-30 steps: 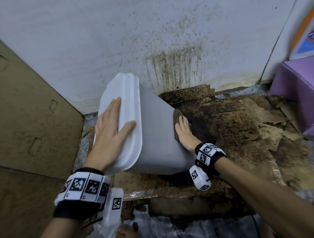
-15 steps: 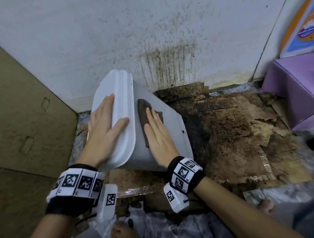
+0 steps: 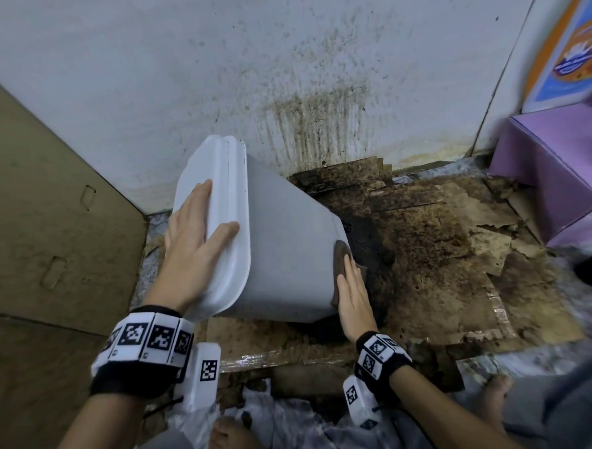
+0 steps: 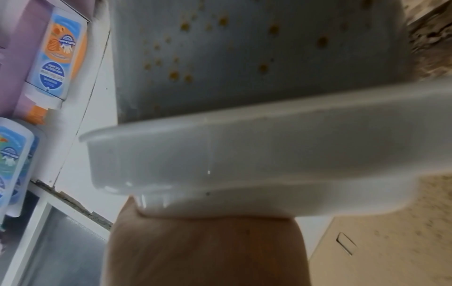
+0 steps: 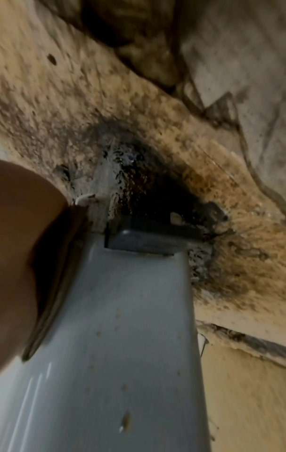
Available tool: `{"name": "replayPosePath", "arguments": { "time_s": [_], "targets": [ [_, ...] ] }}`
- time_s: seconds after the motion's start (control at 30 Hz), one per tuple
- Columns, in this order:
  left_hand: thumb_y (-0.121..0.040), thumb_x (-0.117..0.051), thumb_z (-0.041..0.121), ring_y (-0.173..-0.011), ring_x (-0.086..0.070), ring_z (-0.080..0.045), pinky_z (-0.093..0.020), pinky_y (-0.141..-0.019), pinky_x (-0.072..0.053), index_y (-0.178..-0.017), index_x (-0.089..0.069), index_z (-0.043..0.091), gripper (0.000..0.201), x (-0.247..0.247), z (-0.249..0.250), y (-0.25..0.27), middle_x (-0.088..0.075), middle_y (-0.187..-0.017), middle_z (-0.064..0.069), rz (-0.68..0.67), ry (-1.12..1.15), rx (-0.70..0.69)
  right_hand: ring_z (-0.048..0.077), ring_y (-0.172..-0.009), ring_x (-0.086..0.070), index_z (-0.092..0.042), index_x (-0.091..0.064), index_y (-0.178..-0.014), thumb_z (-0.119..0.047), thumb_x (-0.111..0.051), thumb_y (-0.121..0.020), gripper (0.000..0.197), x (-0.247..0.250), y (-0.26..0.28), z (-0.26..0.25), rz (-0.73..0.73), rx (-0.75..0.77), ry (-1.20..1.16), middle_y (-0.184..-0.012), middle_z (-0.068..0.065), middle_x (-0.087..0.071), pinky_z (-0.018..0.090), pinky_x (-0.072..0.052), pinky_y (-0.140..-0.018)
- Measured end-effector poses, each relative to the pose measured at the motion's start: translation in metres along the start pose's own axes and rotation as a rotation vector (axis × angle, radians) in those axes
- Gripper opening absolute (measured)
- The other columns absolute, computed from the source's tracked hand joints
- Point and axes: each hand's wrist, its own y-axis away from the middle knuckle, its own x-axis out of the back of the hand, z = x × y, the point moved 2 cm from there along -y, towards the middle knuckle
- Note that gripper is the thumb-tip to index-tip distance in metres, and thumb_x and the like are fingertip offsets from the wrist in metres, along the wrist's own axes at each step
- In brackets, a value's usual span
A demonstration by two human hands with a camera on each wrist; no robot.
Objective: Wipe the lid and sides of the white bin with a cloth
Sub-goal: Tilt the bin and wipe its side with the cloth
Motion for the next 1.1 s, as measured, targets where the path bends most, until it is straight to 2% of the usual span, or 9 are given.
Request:
{"name": "replayPosePath", "arguments": {
  "time_s": [0.17, 0.33, 0.47, 0.57, 0.67, 0.77, 0.9, 1.0, 1.1],
  "targets": [
    [-0.082, -0.041, 0.068, -0.148, -0.011, -0.001, -0.051, -0.125, -0.009, -0.160, -0.018, 0.042, 0.085, -0.001, 0.002, -0.001, -0.017, -0.167, 0.019, 0.000, -0.030, -0.015, 0.004, -0.154, -0.003, -0.036, -0.014, -0.159, -0.034, -0.024, -0.110, 0.050, -0.007, 0.003, -0.018, 0.027, 0.012, 0.000, -0.170, -0.008, -0.007, 0.035, -0.002, -0.127],
    [-0.082, -0.040, 0.067, -0.148, -0.010, -0.002, -0.047, -0.123, -0.009, -0.160, -0.017, 0.041, 0.085, -0.003, 0.002, -0.003, -0.016, -0.167, 0.018, -0.002, -0.051, -0.025, 0.000, -0.154, -0.001, -0.047, -0.010, -0.152, -0.060, -0.012, -0.094, 0.060, -0.024, 0.014, -0.070, 0.010, 0.171, 0.005, -0.169, -0.014, -0.009, 0.037, -0.003, -0.128],
    [-0.082, -0.037, 0.069, -0.147, -0.010, 0.003, -0.039, -0.124, -0.006, -0.161, -0.015, 0.038, 0.088, -0.005, 0.000, -0.004, -0.014, -0.169, 0.016, 0.009, -0.076, -0.048, -0.005, -0.152, 0.000, -0.040, -0.016, -0.158, -0.055, -0.016, -0.099, 0.061, -0.036, 0.032, -0.119, -0.055, 0.339, -0.006, -0.168, -0.016, -0.011, 0.027, -0.002, -0.125],
    [-0.083, -0.035, 0.070, -0.148, -0.011, 0.001, -0.040, -0.124, -0.007, -0.162, -0.013, 0.038, 0.088, -0.005, -0.002, -0.004, -0.013, -0.169, 0.015, 0.008, -0.088, -0.051, -0.006, -0.152, 0.000, -0.036, -0.017, -0.160, -0.048, -0.023, -0.105, 0.057, -0.038, 0.039, -0.136, -0.092, 0.381, -0.010, -0.168, -0.017, -0.011, 0.025, -0.002, -0.125],
    [-0.084, -0.035, 0.069, -0.148, -0.011, 0.001, -0.043, -0.125, -0.008, -0.161, -0.013, 0.039, 0.086, -0.005, -0.003, -0.004, -0.013, -0.169, 0.016, 0.007, -0.082, -0.047, -0.007, -0.152, -0.006, -0.033, -0.023, -0.159, -0.039, -0.031, -0.109, 0.051, -0.037, 0.038, -0.137, -0.097, 0.383, -0.073, -0.167, -0.018, -0.016, 0.031, -0.009, -0.127],
    [-0.083, -0.036, 0.069, -0.148, -0.010, 0.000, -0.043, -0.125, -0.009, -0.161, -0.012, 0.040, 0.086, -0.004, -0.003, -0.004, -0.013, -0.169, 0.016, 0.006, -0.076, -0.044, -0.005, -0.150, -0.019, -0.034, -0.037, -0.154, -0.030, -0.038, -0.109, 0.046, -0.036, 0.036, -0.137, -0.043, 0.368, -0.208, -0.162, -0.017, -0.031, 0.036, -0.020, -0.126],
    [-0.083, -0.037, 0.067, -0.150, -0.010, -0.002, -0.036, -0.122, -0.007, -0.161, -0.013, 0.040, 0.086, -0.006, 0.000, -0.005, -0.012, -0.169, 0.016, 0.004, -0.076, -0.053, -0.003, -0.139, -0.043, -0.034, -0.053, -0.143, -0.025, -0.042, -0.108, 0.037, -0.033, 0.034, -0.139, 0.051, 0.263, -0.411, -0.146, -0.015, -0.054, 0.033, -0.035, -0.119],
    [-0.082, -0.036, 0.068, -0.149, -0.010, -0.001, -0.035, -0.122, -0.006, -0.162, -0.013, 0.038, 0.088, -0.007, 0.000, -0.005, -0.012, -0.169, 0.017, 0.008, -0.080, -0.054, 0.000, -0.129, -0.053, -0.030, -0.057, -0.141, -0.029, -0.042, -0.108, 0.037, -0.031, 0.030, -0.142, 0.058, 0.193, -0.488, -0.136, -0.017, -0.062, 0.037, -0.041, -0.115],
    [-0.081, -0.035, 0.070, -0.148, -0.010, 0.000, -0.037, -0.123, -0.007, -0.162, -0.013, 0.037, 0.089, -0.006, 0.000, -0.005, -0.012, -0.169, 0.016, 0.009, -0.077, -0.054, 0.006, -0.124, -0.060, -0.026, -0.061, -0.138, -0.025, -0.044, -0.107, 0.035, -0.026, 0.026, -0.156, 0.019, 0.076, -0.734, -0.132, -0.011, -0.067, 0.039, -0.044, -0.114]
  ]
}}
